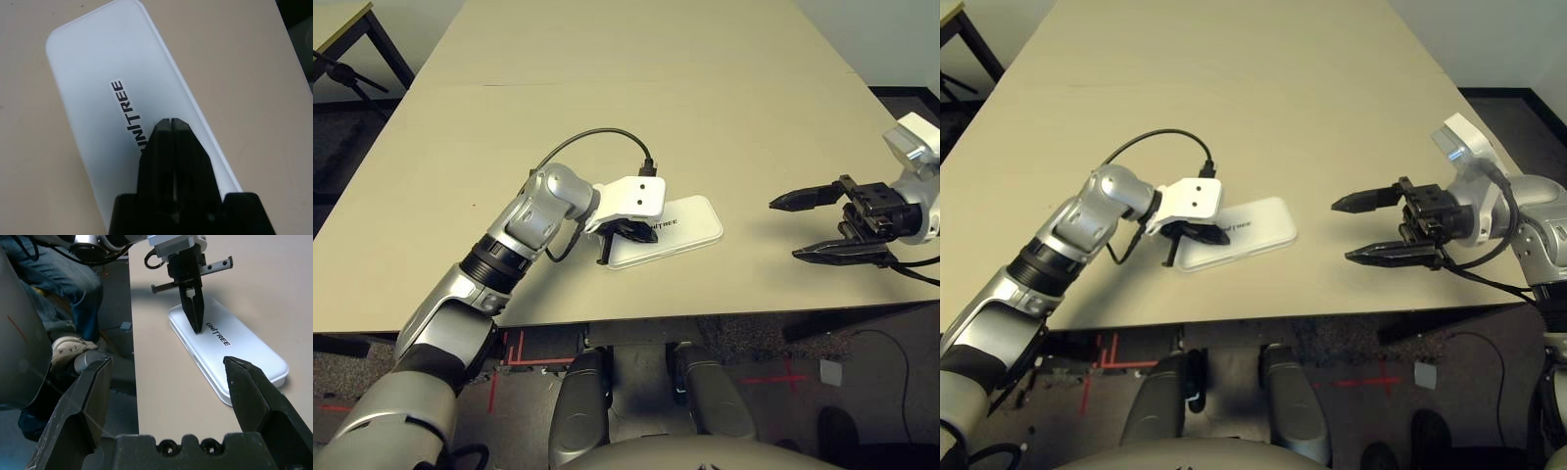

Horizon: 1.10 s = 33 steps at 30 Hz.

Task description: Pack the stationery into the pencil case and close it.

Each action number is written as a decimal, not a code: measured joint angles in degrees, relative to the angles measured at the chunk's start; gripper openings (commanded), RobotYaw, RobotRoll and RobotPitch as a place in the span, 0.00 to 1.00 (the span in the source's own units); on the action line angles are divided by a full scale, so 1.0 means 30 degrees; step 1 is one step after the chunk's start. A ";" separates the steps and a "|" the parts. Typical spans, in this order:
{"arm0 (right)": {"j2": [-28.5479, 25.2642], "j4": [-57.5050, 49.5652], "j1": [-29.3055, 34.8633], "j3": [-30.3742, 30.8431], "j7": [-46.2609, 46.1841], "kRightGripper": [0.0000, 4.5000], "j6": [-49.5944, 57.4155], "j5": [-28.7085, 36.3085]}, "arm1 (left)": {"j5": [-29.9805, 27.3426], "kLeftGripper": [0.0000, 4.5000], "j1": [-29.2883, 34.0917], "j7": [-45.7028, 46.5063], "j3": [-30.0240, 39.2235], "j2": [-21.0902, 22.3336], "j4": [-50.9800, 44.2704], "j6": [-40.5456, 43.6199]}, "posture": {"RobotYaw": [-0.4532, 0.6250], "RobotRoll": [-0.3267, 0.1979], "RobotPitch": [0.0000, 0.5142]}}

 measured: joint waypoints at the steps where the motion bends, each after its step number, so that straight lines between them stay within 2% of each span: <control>1: 0.0298 -0.0026 0.0041 -0.0261 -0.0250 1.00 0.0234 0.0009 | -0.0370 0.29 0.0052 0.0040 0.0350 -0.0103 -0.0042 0.0265 | 0.30 0.62 0.32; 5: 0.1085 -0.0078 0.0048 -0.1025 -0.1239 1.00 0.0848 0.0029 | -0.1366 0.61 0.0070 0.0909 0.1961 -0.0328 -0.0168 0.1086 | 0.31 0.62 0.33; 9: 0.2691 -0.0007 -0.0006 -0.2333 -0.3598 1.00 0.1216 0.0115 | -0.1865 0.96 0.0182 0.3364 0.4300 -0.0593 -0.0135 0.1549 | 0.31 0.62 0.33; 10: 0.3071 0.0020 -0.0013 -0.2642 -0.4170 1.00 0.1259 0.0107 | -0.1916 0.98 0.0206 0.3965 0.4755 -0.0677 -0.0105 0.1563 | 0.32 0.62 0.33; 14: 0.5429 0.0384 -0.0225 -0.4369 -0.7961 1.00 0.0197 -0.0125 | -0.2264 0.98 0.0790 0.8147 0.7836 -0.1576 0.0734 0.1357 | 0.32 0.62 0.33; 21: 0.8391 0.1865 -0.0384 -0.6497 -1.4347 1.00 -0.3879 -0.2530 | -0.2593 0.98 0.2273 1.4458 1.2019 -0.2797 0.1337 -0.1329 | 0.32 0.62 0.32; 27: 0.9684 0.3810 -0.0787 -0.7442 -1.9082 1.00 -0.6591 -0.4376 | -0.2463 0.98 0.3697 1.9247 1.4228 -0.2998 0.1584 -0.3826 | 0.33 0.62 0.31; 33: 1.0007 0.6187 -0.1699 -0.7732 -2.1922 1.00 -0.9017 -0.6080 | -0.2417 0.98 0.4448 2.2215 1.5509 -0.3076 0.2552 -0.5898 | 0.33 0.62 0.31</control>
